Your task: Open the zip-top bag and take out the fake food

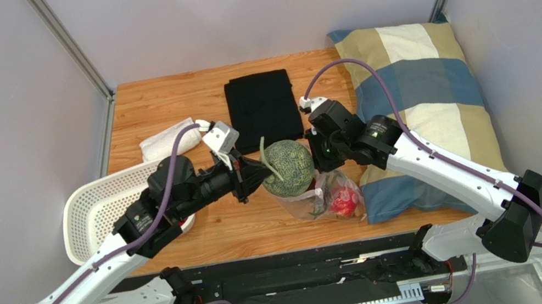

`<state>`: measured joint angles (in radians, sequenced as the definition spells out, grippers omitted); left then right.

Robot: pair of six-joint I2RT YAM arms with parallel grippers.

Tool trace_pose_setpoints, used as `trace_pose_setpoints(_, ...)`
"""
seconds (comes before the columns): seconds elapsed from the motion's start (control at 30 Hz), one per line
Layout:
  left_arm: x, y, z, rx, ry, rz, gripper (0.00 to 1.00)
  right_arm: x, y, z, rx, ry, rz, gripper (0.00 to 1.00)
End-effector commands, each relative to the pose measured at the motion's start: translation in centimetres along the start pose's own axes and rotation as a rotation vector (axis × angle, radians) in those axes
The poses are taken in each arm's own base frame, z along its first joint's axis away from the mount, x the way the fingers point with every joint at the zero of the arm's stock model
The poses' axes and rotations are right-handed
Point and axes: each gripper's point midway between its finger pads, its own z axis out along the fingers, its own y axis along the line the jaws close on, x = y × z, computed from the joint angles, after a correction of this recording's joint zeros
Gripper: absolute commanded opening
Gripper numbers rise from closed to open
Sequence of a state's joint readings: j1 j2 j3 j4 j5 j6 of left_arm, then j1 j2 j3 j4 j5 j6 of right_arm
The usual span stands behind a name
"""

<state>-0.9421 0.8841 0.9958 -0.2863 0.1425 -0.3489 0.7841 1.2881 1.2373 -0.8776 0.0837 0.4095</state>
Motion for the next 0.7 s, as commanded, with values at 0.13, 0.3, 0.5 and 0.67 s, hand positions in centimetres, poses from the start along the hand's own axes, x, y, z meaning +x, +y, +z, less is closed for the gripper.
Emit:
trace_pose_setpoints(0.13, -5.1, 4.7, -2.8, -0.362, -0.199, -0.215, 0.0, -0.5, -1.5, -0.2, 0.068, -0.034, -0.034, 0.0)
trace_pose_setpoints(0.3, -6.1, 10.6, -9.3, -0.792, -0.187, -0.21, 0.0, -0.2, -1.5, 0.0, 0.066, -0.02, -0.028, 0.0)
trace_pose_setpoints(0.5, -0.9, 18.6, -18.2, -1.272, -0.051, -0.39, 0.0, -0.3, -1.1, -0.5, 0.04, -0.027, -0.032, 0.0)
trace_pose_setpoints(0.67, 4.2, 22.1, -22.2, -1.464, -0.064, -0.503, 0.0, -0.5, -0.6, -0.9, 0.012, -0.036, -0.033, 0.0)
